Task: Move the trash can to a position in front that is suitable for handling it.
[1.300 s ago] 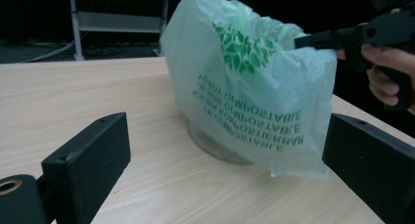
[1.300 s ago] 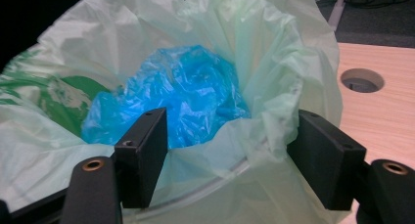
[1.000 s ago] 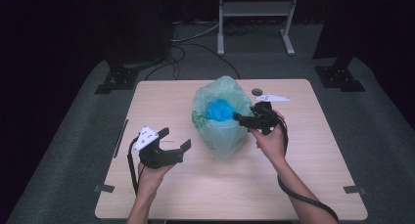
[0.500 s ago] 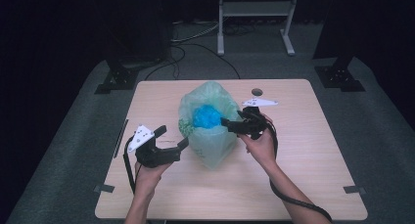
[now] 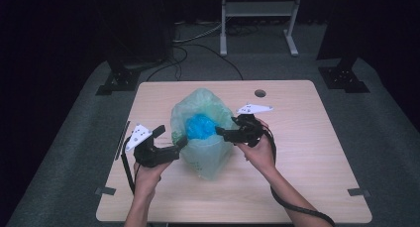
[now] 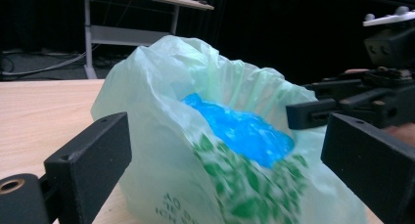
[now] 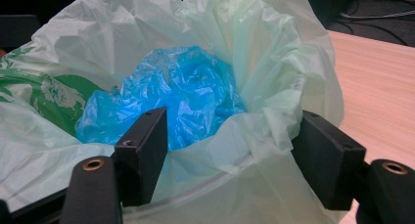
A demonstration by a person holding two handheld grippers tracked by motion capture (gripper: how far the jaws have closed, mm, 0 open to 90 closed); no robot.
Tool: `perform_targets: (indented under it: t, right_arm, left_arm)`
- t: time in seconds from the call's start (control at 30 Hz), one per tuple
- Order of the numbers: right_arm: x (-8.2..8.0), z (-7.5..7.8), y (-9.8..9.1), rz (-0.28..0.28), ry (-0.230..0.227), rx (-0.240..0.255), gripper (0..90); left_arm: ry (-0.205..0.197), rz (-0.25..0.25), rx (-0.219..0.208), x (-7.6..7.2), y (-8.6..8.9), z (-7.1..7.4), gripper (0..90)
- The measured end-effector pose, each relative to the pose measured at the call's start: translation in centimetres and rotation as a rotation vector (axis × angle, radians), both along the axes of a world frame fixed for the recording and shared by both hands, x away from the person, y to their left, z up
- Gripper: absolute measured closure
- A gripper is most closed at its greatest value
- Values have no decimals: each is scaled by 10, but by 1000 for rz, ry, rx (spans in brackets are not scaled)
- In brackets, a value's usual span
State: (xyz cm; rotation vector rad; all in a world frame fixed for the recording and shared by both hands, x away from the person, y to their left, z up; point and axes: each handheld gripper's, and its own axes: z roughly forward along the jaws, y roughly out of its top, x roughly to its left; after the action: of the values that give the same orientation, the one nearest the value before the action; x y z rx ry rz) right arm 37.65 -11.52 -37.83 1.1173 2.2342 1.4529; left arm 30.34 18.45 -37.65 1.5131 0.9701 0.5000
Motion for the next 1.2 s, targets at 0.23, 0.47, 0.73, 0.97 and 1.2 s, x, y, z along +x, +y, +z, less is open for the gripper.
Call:
perform_targets:
  t: [0.23, 0.47, 0.73, 0.97, 1.2]
  right_arm:
    - [-9, 0, 5, 40, -6, 0, 312]
    - [-16, 0, 8, 77, -14, -1, 311]
    - [-23, 3, 4, 20, -68, 30, 289]
    - [-26, 12, -11, -20, -94, 82, 292]
    - [-25, 17, -31, -69, -89, 123, 302]
  left_arm:
    - [3, -3, -11, 5, 2, 0, 52]
    - [28, 9, -5, 9, 1, -1, 112]
    - [35, 34, 4, 13, -6, 0, 128]
    - [51, 43, 12, 17, -12, -2, 169]
    - [39, 83, 12, 17, -9, -2, 335]
